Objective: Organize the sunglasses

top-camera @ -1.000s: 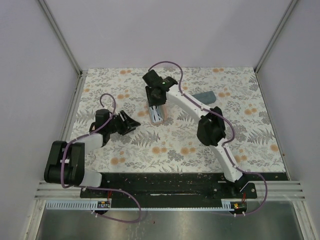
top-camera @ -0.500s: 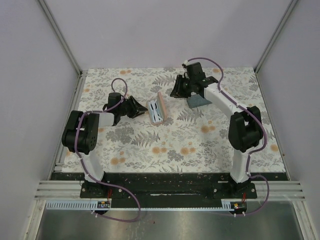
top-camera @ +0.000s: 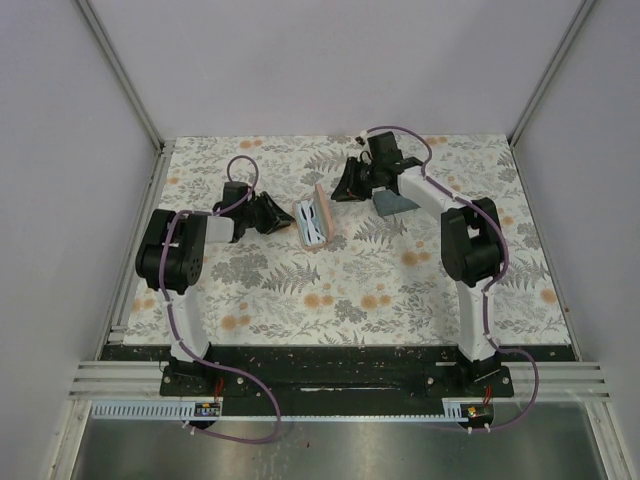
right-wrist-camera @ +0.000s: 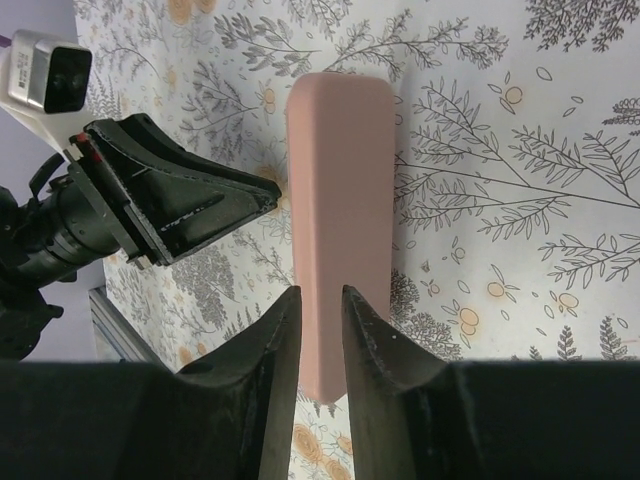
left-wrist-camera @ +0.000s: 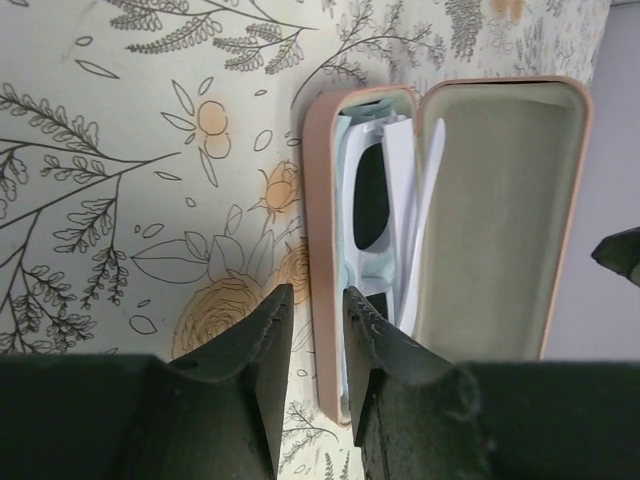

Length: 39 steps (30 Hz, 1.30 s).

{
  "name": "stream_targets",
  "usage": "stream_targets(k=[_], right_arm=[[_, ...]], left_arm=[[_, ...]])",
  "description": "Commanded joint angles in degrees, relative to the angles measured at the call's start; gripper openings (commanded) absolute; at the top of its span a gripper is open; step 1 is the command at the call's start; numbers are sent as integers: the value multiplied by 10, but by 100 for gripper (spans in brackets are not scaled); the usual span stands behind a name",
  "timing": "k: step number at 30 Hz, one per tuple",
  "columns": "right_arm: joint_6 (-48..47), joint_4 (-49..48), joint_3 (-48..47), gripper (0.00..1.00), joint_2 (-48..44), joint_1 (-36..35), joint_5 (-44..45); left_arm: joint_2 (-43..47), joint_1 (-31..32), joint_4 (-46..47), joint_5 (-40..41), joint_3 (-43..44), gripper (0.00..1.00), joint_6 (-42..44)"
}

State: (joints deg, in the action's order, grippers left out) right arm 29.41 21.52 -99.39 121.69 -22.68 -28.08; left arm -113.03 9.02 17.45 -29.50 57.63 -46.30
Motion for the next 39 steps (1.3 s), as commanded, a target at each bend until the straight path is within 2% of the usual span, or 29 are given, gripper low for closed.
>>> stream_targets(k=[1,25,32,39], right_arm=[[7,-21,-28,30,18,-4,-29],[11,-28,-24,24,55,-40,-37],[4,8,-58,19,87,-63,-8],[3,105,-135,18,166,-109,71]], left_arm=[[-17,-1,10,4,24,28,10],[-47,2,10,-19,42,16,15],[-52,4,3,-15,46,16,18],[-57,5,5,-21,45,14,18]])
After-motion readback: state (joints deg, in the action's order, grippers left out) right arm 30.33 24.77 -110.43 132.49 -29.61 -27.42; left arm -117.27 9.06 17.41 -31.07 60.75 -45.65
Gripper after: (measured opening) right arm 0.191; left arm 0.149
